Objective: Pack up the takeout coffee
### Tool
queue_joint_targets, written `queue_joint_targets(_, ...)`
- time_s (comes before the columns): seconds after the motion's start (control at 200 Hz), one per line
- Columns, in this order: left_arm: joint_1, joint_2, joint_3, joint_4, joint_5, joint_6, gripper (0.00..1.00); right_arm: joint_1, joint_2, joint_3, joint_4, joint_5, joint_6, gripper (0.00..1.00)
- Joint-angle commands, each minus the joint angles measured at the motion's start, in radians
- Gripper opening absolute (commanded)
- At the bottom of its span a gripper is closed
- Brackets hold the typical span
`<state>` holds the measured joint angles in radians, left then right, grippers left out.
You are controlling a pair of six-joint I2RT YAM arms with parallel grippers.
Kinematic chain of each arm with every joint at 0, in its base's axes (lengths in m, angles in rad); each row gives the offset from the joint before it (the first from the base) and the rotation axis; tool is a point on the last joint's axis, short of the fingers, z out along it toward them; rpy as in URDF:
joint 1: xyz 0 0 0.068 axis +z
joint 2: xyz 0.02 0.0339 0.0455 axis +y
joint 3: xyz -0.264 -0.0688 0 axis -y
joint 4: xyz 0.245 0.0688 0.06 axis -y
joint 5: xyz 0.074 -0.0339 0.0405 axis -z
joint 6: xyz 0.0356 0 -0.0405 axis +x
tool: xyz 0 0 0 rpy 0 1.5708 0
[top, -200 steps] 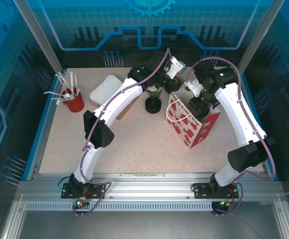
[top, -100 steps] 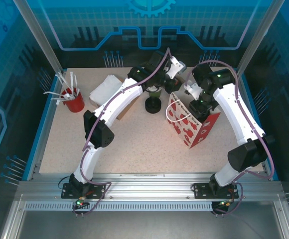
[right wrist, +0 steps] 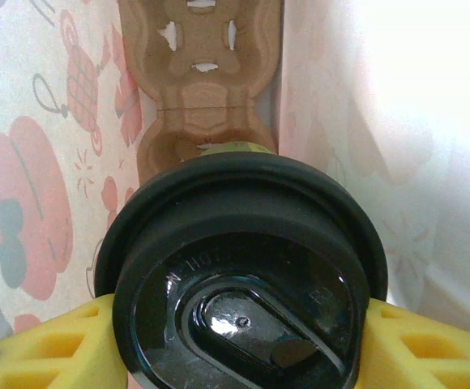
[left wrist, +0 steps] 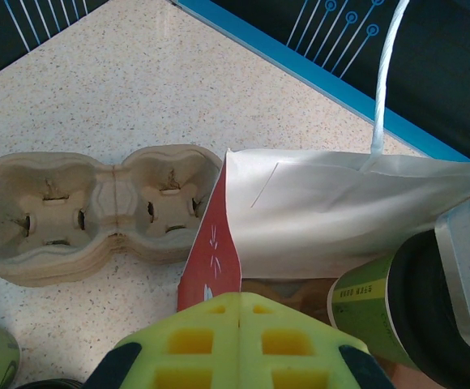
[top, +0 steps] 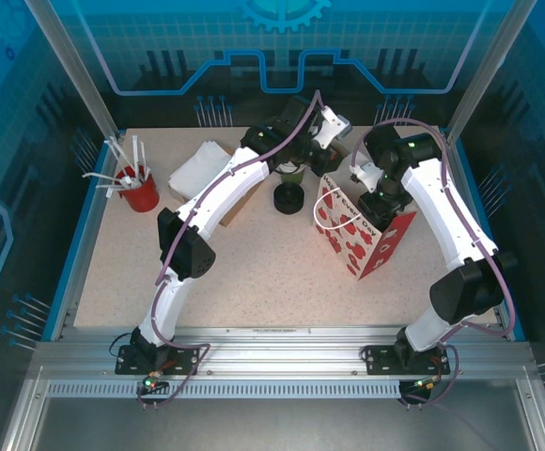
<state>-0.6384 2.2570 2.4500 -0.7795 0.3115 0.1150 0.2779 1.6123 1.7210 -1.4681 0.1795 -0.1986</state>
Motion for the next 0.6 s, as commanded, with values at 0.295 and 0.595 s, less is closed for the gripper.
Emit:
queue_joint_targets(0.295, 0.005, -0.004, -0.026, 0.015, 0.009, 0.017, 0.0, -0.029, -0.002, -0.054, 0.02, -0.027, 0.047, 0.33)
queue_joint_targets(0.595, 0.005, -0.005, -0.032, 0.022, 0.013, 0.015, 0.0, -0.029, 0.019, -0.061, 0.043, -0.054, 0.035, 0.33)
